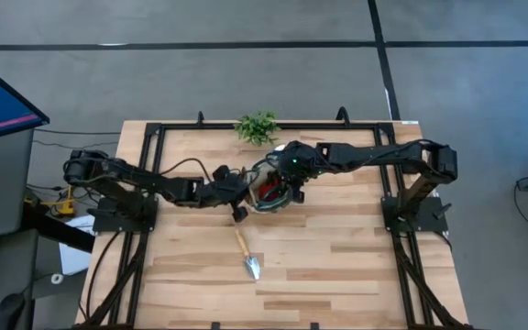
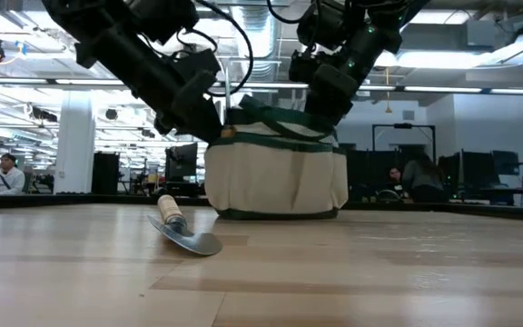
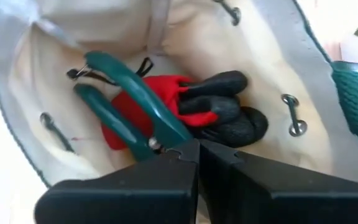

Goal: Pick & Place Garden tools in Gardening bag
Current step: Adjust the gardening bag, then put the trowel into the gardening bag

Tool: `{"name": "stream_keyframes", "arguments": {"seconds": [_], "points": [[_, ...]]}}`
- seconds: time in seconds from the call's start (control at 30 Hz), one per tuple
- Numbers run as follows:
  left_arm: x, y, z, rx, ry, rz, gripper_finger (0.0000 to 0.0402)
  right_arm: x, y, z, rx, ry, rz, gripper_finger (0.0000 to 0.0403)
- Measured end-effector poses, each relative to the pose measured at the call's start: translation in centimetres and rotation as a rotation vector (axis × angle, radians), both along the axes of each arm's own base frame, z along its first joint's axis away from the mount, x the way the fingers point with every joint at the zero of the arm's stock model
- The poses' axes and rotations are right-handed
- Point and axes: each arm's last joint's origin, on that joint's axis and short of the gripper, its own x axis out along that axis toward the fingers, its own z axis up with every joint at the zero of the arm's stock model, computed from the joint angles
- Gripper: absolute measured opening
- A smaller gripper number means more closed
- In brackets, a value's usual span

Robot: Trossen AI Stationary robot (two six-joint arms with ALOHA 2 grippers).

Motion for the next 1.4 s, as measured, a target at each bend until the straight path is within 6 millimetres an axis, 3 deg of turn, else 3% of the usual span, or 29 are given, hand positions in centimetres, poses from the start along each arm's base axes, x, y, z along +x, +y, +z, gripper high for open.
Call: {"name": "stream_keyframes", "arguments": {"seconds": [0.53, 0.77, 0.97, 1.17, 1.4], "points": [[-0.5, 5.1, 0.0, 0.073, 0.045, 0.117, 0.0003, 0.0, 0.4, 0.0, 0.002, 0.003, 0.01, 0.0], [-0.7, 4.9, 0.5, 0.118, 0.058, 0.093, 0.0003, 0.1, 0.3, 0.0, 0.0, -0.001, 0.009, 0.0], [-1.7, 4.2, 3.5, 0.225, -0.015, 0.111, 0.0003, 0.3, 0.3, 0.2, -0.007, -0.025, 0.01, 0.0], [-3.9, 3.5, 7.6, 0.297, -0.136, 0.112, 0.0003, 0.6, 0.2, 0.5, -0.051, -0.06, 0.016, 0.0], [-7.1, 1.8, 10.9, 0.313, -0.229, 0.057, 0.0003, 1.5, 0.0, 4.5, -0.178, -0.13, 0.005, 0.0]]}}
